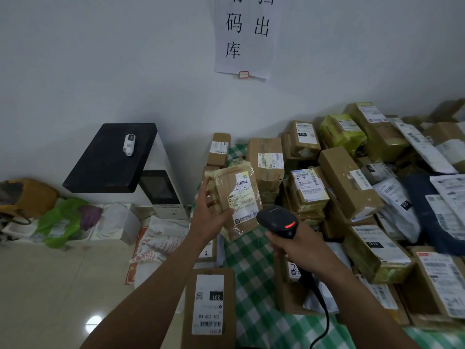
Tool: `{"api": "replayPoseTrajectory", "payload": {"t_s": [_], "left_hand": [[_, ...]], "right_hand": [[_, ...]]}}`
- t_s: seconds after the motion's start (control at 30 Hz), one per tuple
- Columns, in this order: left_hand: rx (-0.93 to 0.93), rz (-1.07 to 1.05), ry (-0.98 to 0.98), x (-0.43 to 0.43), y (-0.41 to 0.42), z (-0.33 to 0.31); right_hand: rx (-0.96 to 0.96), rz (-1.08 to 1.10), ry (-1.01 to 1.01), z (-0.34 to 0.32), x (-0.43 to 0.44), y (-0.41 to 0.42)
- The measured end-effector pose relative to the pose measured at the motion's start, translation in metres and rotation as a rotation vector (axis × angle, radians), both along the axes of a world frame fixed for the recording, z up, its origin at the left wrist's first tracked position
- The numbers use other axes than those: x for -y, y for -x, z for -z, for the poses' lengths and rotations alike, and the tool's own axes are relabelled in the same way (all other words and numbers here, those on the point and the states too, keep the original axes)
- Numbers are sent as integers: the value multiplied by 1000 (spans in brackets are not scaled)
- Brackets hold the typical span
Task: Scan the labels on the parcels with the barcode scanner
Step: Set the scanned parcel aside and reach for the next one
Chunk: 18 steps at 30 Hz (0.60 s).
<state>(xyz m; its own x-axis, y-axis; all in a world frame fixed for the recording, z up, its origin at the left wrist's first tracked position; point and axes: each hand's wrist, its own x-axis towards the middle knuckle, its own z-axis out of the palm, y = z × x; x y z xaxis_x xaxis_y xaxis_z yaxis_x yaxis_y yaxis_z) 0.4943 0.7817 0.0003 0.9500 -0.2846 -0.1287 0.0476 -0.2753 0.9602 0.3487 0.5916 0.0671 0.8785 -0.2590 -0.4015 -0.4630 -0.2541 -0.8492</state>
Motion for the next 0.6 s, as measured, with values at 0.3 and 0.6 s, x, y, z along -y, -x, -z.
{"api": "replayPoseTrajectory", "payload": {"t_s": [0.3,0.6], "left_hand": [[-237,130,90,-74,54,-9],[-481,166,-4,-142,100,1]], "right_hand": [[120,134,-9,18,-17,1],[44,-66,-94,45,-61,-8]]}}
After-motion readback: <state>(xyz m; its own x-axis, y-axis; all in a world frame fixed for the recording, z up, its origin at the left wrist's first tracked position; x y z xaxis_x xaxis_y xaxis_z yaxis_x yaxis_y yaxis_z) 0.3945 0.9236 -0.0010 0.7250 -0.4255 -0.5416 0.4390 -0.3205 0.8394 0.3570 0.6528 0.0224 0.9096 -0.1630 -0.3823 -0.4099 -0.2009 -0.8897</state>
